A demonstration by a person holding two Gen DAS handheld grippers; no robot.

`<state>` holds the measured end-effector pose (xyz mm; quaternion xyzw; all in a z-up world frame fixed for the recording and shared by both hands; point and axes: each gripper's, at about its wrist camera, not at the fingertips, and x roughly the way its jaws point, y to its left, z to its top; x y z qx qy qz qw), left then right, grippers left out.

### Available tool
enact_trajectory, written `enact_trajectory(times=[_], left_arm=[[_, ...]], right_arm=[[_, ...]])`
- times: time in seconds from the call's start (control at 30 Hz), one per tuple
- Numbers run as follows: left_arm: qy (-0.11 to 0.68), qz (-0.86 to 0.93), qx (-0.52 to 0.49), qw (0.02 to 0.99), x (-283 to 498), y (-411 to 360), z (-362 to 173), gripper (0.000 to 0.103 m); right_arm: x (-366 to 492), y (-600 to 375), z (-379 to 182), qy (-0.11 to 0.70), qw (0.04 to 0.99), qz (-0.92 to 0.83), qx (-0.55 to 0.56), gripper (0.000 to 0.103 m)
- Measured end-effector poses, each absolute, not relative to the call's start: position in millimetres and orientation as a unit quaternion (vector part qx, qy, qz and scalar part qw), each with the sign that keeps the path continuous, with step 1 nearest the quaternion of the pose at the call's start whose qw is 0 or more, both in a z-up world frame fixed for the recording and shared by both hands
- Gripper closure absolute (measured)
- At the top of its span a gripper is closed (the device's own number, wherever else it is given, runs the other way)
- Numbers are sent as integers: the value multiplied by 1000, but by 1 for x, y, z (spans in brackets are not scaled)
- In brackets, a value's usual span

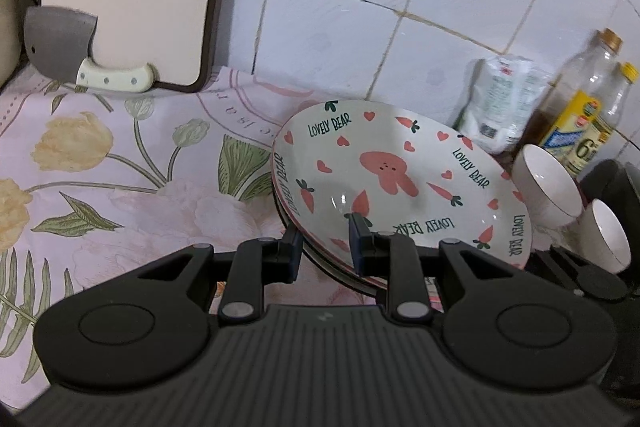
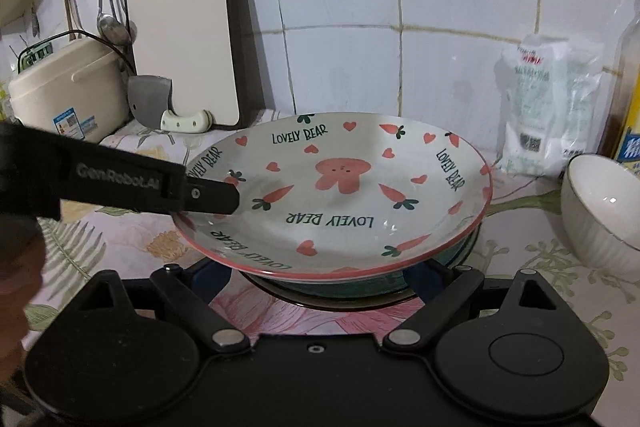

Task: Organize plates and bowls
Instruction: 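Lower the LOVELY BEAR plate onto the blue egg plate and open the left gripper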

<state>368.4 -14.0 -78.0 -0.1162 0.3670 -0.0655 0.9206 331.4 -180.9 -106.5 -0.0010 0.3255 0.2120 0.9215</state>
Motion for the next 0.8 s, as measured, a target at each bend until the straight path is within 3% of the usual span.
enact_trajectory(times=[0.27,0.63,0.73,0.8], left_arm=[[373,-51,-146,915,379,-7,-82,80],[396,-40,-105,911,375,-21,-86,81],[386,-36,-88,917,367,-24,-85,78],[371,-27,-65,926,357,-28,-77,71]], right_arm=[[343,-190,-97,372,900,223,43,8],[307,-205,-80,312,928,201,1,8],[296,-210,-77,306,932,196,-4,8],[286,-212,-75,300,934,192,-9,8]])
